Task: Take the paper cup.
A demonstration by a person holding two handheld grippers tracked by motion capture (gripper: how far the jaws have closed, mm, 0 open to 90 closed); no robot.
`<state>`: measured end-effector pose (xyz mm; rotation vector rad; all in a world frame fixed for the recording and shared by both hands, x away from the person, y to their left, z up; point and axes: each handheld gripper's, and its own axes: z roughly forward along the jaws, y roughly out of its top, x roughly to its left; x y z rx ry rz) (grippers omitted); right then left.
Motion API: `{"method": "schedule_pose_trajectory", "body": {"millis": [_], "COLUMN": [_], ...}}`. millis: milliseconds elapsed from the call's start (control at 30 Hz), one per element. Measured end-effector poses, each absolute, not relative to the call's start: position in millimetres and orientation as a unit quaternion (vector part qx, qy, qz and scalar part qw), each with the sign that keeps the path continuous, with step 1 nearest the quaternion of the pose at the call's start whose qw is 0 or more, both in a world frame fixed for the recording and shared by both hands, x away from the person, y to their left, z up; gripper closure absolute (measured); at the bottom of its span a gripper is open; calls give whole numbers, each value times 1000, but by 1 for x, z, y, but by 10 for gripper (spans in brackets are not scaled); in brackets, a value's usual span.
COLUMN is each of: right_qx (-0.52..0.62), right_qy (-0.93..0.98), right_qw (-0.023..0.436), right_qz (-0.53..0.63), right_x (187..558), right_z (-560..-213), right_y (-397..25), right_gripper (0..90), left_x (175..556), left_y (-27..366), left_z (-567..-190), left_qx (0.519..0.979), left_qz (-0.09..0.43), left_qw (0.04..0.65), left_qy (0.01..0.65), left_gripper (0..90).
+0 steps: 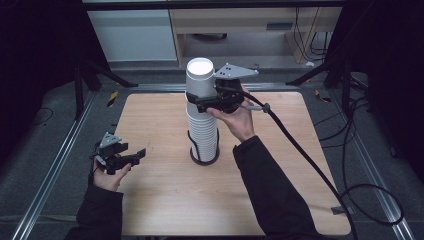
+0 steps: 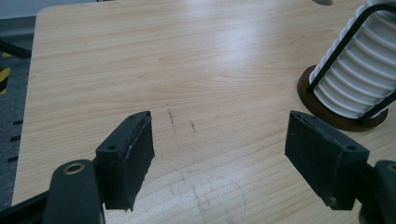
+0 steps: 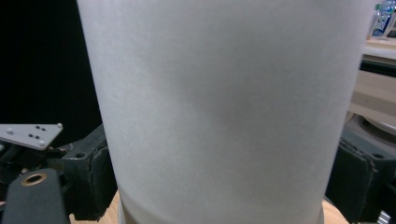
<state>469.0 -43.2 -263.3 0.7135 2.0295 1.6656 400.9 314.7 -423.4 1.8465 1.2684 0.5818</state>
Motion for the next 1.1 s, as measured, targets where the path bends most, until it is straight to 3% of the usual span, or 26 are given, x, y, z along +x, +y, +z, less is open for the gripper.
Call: {"method": "schedule_pose_trajectory", "body": {"millis": [700, 1100], "right_qx": [221, 225], "right_qy": [720, 732], "right_qw": [253, 270], "right_qz": [607, 583], "right_x": [444, 418], "right_z": [-202, -198], "right_y": [-81, -132], "right_gripper": [128, 131], "left_x": [400, 398], "left_y": [313, 309], "left_z": [-421, -417], "left_qx": [735, 740], "left_qz": [226, 219], "left_qw": [407, 413], "left_qy": [493, 482], "left_gripper": [231, 238]}}
